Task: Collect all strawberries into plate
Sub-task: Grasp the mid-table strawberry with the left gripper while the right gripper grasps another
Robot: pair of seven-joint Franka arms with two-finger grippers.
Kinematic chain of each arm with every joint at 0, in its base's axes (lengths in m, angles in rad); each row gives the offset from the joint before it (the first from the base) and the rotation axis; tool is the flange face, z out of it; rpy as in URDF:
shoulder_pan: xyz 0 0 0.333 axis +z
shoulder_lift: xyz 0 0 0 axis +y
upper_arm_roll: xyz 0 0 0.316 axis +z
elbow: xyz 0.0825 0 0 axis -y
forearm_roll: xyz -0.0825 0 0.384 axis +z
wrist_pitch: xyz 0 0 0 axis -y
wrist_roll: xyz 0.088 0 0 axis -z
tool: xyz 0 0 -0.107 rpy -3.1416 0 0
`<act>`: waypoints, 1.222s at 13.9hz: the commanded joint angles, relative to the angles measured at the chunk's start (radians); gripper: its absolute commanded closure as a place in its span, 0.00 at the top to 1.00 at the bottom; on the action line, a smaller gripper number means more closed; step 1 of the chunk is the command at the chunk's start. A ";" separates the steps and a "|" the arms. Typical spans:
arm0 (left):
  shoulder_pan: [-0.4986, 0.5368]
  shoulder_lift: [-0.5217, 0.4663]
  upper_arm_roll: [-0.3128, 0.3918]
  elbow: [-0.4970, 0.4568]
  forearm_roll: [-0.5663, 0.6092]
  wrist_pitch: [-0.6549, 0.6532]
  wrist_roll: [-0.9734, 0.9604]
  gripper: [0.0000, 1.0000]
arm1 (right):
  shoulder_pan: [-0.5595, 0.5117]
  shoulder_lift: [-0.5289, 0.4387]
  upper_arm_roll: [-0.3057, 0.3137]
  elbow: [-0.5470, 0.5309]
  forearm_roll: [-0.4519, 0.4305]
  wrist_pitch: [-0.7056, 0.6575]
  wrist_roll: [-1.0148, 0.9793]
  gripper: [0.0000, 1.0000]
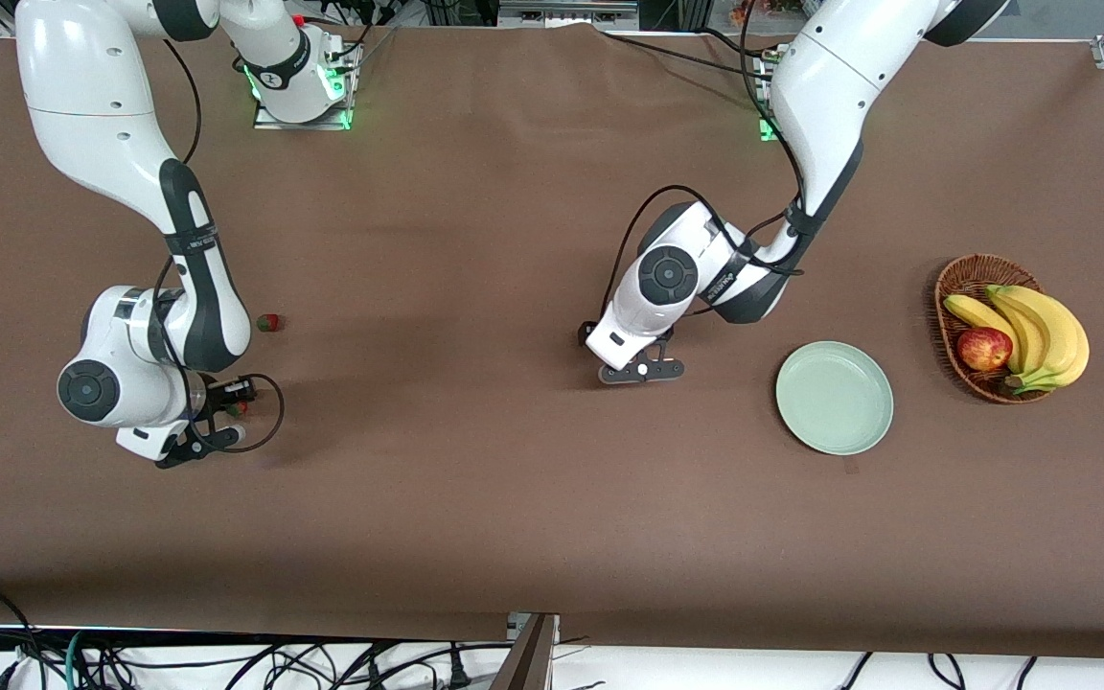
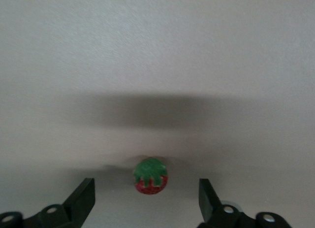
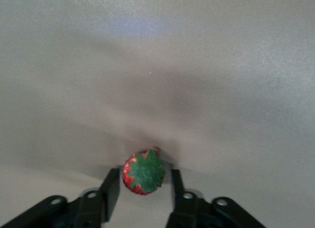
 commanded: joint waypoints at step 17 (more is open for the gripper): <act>0.057 -0.046 0.010 0.007 0.090 -0.022 0.022 0.10 | 0.330 -0.096 0.062 0.020 0.099 -0.012 0.716 0.00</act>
